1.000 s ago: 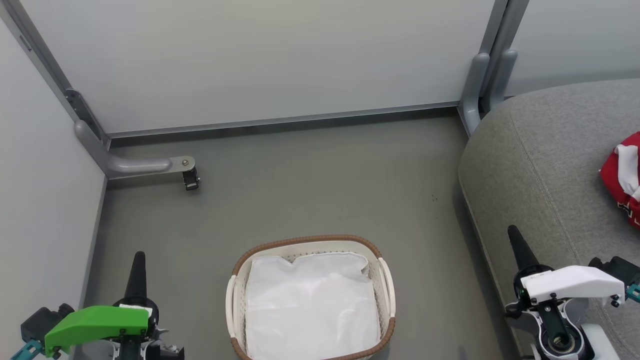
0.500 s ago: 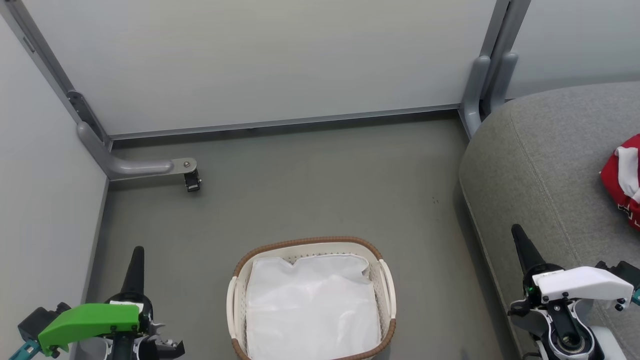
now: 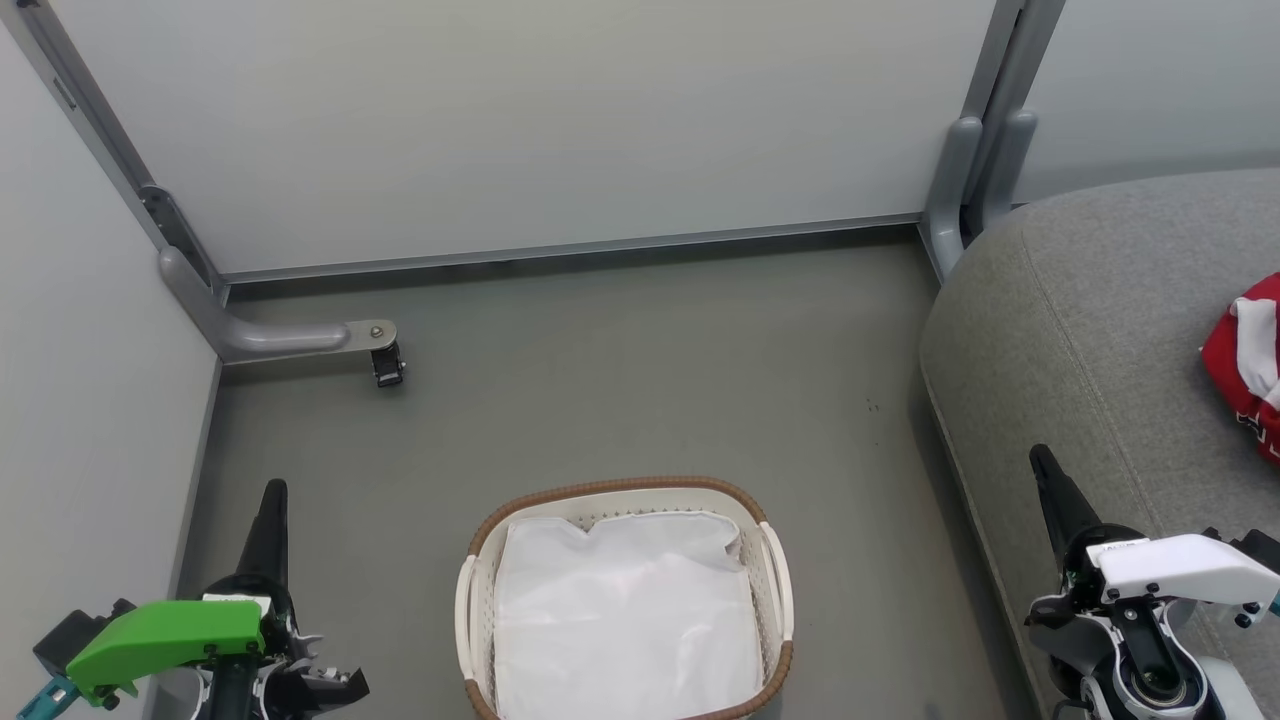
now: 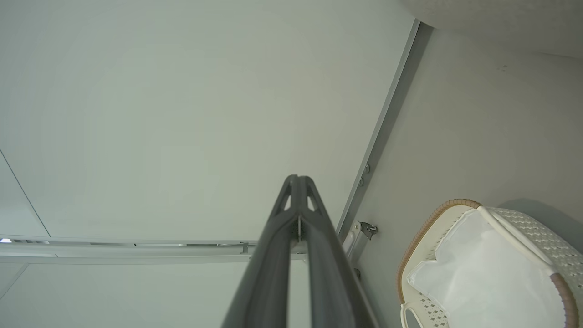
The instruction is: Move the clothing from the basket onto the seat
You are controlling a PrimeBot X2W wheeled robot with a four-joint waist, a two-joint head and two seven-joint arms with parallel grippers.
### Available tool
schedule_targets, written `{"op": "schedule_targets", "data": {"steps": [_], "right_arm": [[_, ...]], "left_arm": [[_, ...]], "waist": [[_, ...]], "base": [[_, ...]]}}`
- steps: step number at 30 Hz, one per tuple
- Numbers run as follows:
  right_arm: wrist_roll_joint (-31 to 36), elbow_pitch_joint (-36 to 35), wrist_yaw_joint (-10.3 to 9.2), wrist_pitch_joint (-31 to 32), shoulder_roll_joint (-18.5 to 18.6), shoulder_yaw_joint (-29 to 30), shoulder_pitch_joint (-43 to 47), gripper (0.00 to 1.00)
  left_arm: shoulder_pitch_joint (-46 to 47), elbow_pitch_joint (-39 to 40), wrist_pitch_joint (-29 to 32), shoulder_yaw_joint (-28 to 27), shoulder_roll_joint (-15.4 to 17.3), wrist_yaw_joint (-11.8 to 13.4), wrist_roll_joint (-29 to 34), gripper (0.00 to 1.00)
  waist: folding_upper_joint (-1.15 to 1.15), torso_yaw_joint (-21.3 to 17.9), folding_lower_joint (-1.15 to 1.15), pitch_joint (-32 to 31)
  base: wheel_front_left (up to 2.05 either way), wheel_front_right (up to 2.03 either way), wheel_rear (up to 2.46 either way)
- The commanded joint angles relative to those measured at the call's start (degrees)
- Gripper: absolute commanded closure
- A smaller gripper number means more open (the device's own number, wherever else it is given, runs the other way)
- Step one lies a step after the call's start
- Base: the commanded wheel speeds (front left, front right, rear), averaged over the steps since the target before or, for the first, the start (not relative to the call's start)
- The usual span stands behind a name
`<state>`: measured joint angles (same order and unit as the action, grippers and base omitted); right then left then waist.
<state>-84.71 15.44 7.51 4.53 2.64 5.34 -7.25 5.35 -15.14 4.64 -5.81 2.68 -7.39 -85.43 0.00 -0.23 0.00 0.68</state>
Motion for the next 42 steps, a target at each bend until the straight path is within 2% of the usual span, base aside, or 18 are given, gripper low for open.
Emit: {"op": "schedule_targets", "data": {"steps": [1,19,42], "right_arm": [[-1.24,-0.51,-0.03,0.52,0.34,0.37,0.83,1.0],[-7.99,-1.67,-0.04,2.19,0.39,1.36,1.41,1.0],[-7.82,-1.6,-0.03,2.19,0.39,1.33,1.4,1.0]], "left_arm": [[1.04,0.41,0.33,-0.4,0.34,-0.16,-1.13,1.0],[1.25,1.29,2.16,-0.88,0.36,-0.18,-7.18,1.0],[1.15,1.22,2.13,-0.84,0.36,-0.18,-7.06,1.0]], "waist": [[0.0,0.02,0.0,-0.04],[0.0,0.23,0.0,-0.51],[0.0,0.23,0.0,-0.51]], "base": [[0.0,0.0,0.0],[0.0,0.0,0.0],[0.0,0.0,0.0]]}}
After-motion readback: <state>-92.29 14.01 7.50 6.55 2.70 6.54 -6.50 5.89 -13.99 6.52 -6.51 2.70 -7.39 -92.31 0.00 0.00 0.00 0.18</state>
